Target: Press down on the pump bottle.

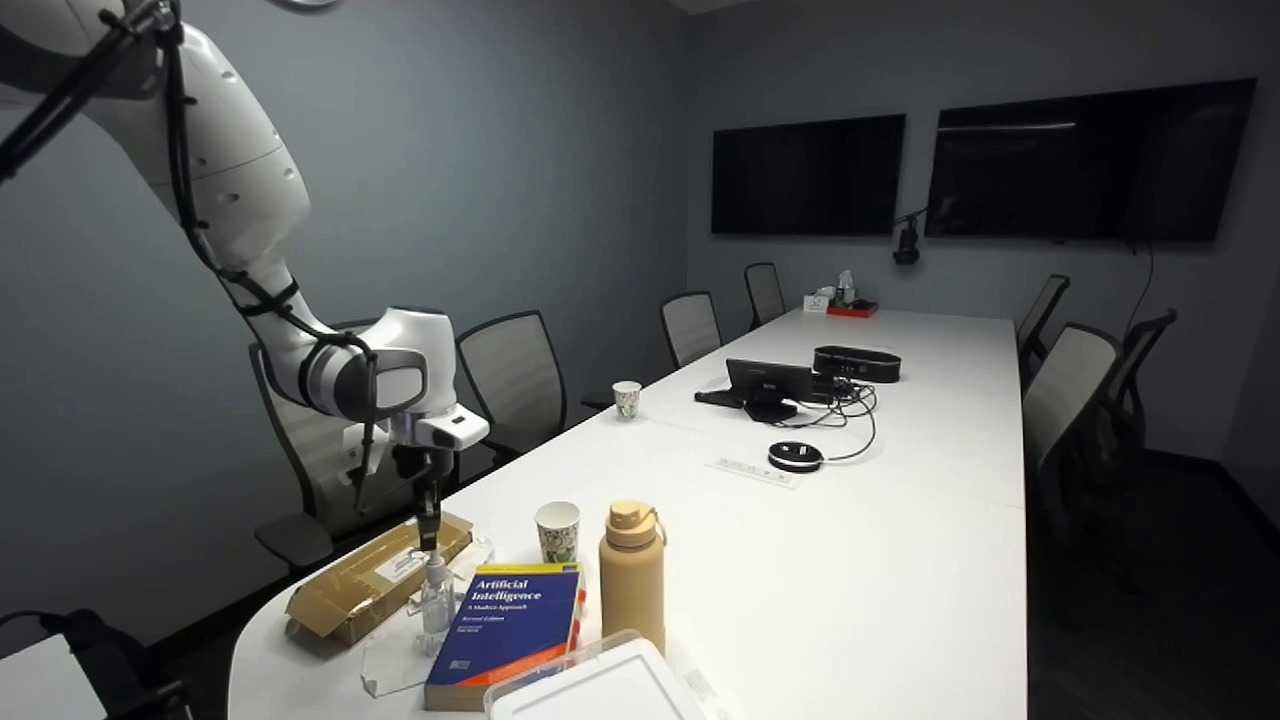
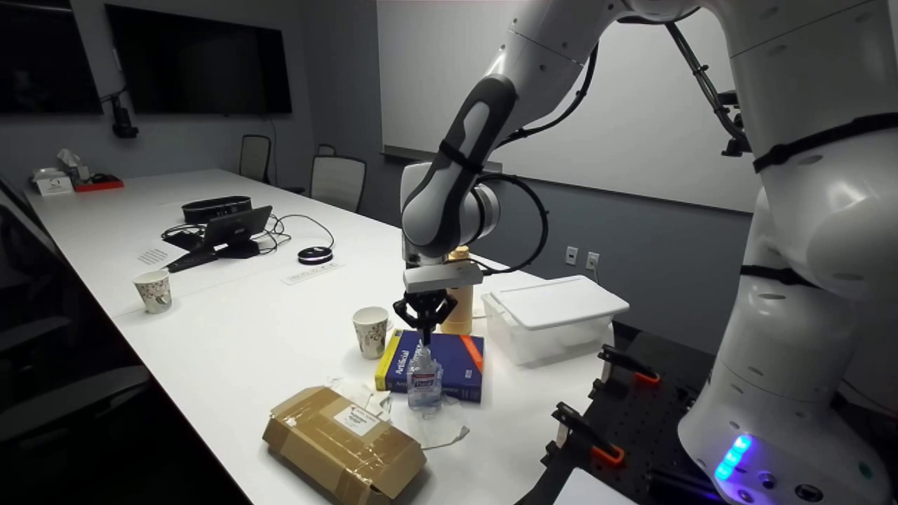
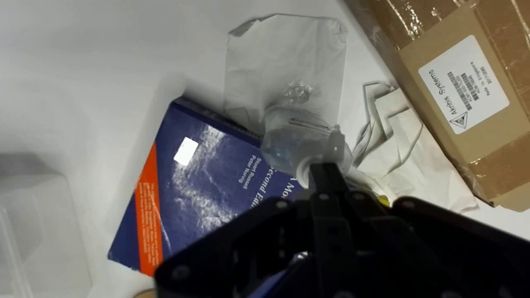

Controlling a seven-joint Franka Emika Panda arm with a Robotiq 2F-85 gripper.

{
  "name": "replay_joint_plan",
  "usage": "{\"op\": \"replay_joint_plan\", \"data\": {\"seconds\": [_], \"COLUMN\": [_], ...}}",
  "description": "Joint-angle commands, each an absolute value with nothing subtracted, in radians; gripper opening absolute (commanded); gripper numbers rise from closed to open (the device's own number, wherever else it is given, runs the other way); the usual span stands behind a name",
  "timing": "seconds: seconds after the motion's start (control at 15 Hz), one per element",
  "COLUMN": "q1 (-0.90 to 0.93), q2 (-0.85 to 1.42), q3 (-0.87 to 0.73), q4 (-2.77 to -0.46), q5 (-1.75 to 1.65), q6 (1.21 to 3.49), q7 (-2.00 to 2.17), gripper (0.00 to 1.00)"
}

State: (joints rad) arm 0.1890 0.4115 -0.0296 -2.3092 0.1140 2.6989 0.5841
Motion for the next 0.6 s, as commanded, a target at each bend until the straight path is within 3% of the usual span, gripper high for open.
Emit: {"op": "replay_joint_plan", "data": {"seconds": [0.0, 0.53], "q1": [0.180, 0.177], "q2": [0.388, 0.300], "q3": [-0.020, -0.026], "q4": [-2.310, -2.283], "q5": [0.154, 0.146], "q6": [2.670, 2.563], "q7": [0.584, 0.593], "gripper": [0.00, 0.00]}}
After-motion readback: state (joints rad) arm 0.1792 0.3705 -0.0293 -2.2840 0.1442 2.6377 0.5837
